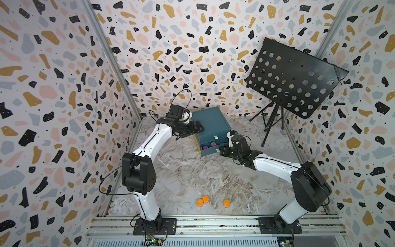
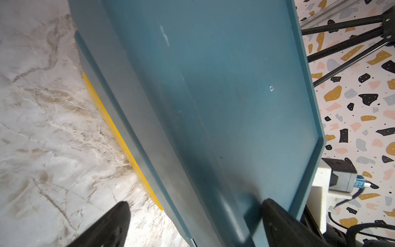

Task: Put the paint cans in the drawer according to color
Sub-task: Close the drawer in the storage box.

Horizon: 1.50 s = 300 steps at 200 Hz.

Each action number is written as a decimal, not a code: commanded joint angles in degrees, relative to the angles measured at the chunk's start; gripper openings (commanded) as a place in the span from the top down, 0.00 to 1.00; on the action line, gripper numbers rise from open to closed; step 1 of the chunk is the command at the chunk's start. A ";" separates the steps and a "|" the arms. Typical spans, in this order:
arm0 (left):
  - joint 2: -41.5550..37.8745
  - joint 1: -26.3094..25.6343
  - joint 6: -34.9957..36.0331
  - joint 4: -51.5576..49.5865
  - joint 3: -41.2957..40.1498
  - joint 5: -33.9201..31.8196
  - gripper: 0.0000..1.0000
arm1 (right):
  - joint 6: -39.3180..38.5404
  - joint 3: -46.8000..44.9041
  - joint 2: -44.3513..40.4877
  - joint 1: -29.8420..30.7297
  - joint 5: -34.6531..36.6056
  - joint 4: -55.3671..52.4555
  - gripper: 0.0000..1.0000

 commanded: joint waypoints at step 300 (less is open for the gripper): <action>1.64 -0.48 0.40 -1.75 -1.49 -1.20 0.01 | 20.73 -9.48 10.19 -3.18 1.97 43.59 1.00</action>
